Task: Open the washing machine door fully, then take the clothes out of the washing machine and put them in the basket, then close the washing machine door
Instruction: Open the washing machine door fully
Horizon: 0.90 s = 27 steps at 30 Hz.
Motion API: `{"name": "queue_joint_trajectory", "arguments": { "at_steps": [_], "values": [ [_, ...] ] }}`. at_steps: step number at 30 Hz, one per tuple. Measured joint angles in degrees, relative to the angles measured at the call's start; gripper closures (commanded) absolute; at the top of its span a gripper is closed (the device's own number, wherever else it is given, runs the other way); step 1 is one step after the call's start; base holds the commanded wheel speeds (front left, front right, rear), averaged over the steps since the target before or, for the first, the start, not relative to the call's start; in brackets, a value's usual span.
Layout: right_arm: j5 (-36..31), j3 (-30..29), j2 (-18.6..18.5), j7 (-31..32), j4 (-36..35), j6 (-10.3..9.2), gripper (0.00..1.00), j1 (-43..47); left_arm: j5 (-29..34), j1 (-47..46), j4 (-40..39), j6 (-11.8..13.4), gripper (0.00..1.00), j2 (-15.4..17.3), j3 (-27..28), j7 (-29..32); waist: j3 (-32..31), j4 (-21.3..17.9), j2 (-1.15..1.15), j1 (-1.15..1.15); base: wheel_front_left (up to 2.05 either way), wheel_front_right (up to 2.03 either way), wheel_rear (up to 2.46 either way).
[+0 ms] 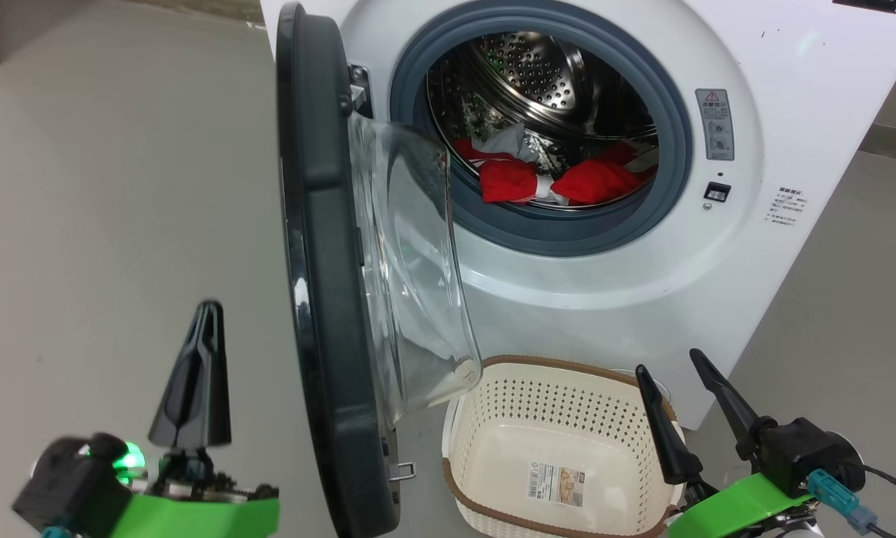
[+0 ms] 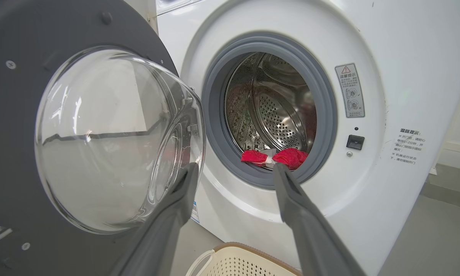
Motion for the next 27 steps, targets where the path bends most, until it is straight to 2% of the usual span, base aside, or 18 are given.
{"name": "queue_joint_trajectory", "arguments": {
  "at_steps": [7, 14, 21, 27],
  "values": [
    [0.0, 0.8, 0.0, 0.0, 0.5, 0.0, 0.0, 0.0, -0.5, -4.1, -8.8, 0.5, 1.0, 0.0, -2.8, 2.4, -0.2, -0.7, 0.0, 0.0, 0.0, 0.0, 0.0],
    [0.0, 0.8, 0.0, 0.0, 0.6, 0.0, 0.0, 0.0, -2.9, -4.8, -16.2, 0.4, 1.0, 0.0, -10.0, 9.1, 0.3, -1.6, 0.0, 0.0, 0.0, 0.0, 0.0],
    [-0.3, -0.2, 0.0, 0.0, 0.6, 0.0, 0.0, 0.0, -4.5, -2.8, -17.0, 0.4, 1.0, 0.2, -14.8, 14.5, 1.1, -1.7, 0.0, 0.0, 0.0, 0.0, 0.0],
    [-1.7, -0.5, 0.0, 0.0, 0.9, 0.0, 0.0, 0.0, -5.6, 1.3, -12.8, 0.4, 1.0, 0.5, -17.6, 17.5, 1.6, -1.6, 0.0, 0.0, 0.0, 0.0, 0.0]
  ]
}}
